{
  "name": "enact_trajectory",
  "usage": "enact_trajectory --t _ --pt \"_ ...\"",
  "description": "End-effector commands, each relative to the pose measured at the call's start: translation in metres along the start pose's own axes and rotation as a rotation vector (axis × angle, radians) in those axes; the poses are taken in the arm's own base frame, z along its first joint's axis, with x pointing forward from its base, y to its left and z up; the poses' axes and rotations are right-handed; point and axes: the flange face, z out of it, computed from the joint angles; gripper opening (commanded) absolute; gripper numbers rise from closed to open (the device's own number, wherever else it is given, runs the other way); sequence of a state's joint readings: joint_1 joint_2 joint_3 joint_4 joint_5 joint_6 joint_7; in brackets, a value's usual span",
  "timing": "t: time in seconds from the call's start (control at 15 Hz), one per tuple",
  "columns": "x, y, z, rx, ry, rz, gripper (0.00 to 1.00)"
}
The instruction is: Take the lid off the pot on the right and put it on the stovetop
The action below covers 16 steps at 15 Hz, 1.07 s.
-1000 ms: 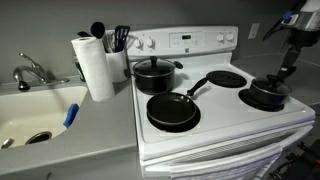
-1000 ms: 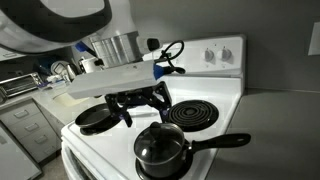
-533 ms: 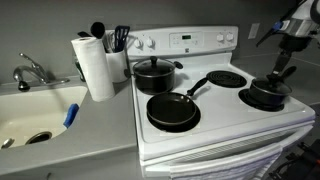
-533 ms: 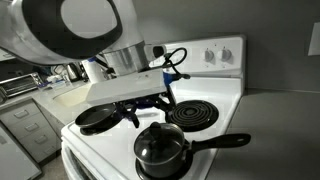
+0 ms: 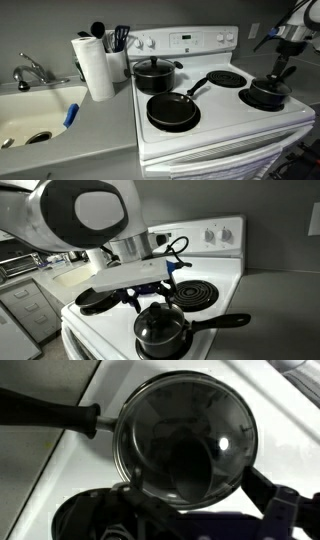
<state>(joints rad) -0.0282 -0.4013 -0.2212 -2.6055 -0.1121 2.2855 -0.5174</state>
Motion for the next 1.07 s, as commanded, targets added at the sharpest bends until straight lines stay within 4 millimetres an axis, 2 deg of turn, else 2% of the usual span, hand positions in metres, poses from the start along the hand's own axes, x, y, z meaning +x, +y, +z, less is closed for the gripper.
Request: enact_trajectory --t 0.0,0.6,0.67,0.73,1.0 --pt "-0.006 0.001 0.000 0.010 0.007 -0.025 1.00" --pt "-0.013 -0.002 0.021 0.033 -0.030 -0.055 1.00" --pt "-0.013 -0.003 0.021 0.032 -0.031 -0.056 0.82" --pt "-0.013 -0.003 0.021 0.031 -0.034 -0.060 0.73" --pt "-0.012 -0.001 0.018 0.023 -0.027 -0.058 0.44"
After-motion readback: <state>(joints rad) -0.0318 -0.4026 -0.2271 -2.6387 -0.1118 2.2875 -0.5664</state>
